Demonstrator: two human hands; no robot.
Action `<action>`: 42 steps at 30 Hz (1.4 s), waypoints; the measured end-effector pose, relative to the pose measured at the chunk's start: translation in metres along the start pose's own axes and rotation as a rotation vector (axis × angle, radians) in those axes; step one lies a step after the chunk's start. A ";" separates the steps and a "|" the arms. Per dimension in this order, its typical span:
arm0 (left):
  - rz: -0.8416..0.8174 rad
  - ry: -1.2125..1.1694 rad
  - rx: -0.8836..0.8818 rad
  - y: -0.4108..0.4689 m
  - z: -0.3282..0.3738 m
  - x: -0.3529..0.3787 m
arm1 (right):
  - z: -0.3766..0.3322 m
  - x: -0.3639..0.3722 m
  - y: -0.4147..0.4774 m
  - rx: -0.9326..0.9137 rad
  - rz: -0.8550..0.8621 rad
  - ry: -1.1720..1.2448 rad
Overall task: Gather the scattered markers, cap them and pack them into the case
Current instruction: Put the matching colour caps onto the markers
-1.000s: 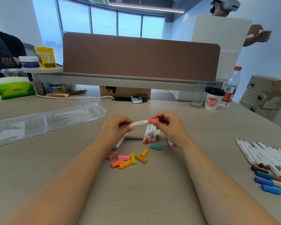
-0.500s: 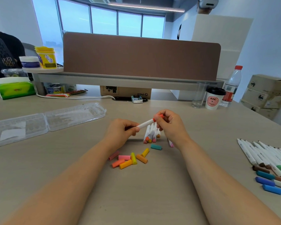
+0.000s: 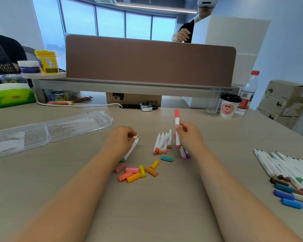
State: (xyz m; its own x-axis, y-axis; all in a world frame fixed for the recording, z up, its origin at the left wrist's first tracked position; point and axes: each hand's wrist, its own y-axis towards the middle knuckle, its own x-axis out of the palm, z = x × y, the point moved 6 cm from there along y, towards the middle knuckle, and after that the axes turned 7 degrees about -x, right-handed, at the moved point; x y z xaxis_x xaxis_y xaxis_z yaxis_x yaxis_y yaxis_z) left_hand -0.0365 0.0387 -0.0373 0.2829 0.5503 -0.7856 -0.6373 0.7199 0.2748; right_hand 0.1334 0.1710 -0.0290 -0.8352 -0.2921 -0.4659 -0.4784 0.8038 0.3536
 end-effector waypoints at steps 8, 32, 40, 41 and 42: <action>-0.119 0.243 -0.244 0.003 -0.031 -0.015 | 0.014 0.009 -0.001 0.079 -0.082 -0.310; -0.189 0.206 -0.101 -0.005 0.000 0.019 | -0.007 0.028 -0.020 -0.073 -0.588 -0.493; -0.108 0.154 -0.032 -0.003 0.000 0.016 | -0.009 0.025 -0.017 -0.087 -0.473 -0.335; -0.081 0.113 0.002 -0.002 0.001 0.012 | -0.012 0.021 -0.016 -0.094 -0.407 -0.239; -0.052 0.057 0.037 -0.002 0.003 0.007 | -0.015 0.018 -0.014 -0.101 -0.346 -0.151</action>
State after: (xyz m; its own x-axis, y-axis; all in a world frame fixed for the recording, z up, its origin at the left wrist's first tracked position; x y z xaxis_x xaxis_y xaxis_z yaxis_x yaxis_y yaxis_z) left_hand -0.0311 0.0424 -0.0421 0.2729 0.4877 -0.8293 -0.5960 0.7624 0.2522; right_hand 0.1211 0.1468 -0.0302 -0.5738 -0.4515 -0.6833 -0.7555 0.6139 0.2288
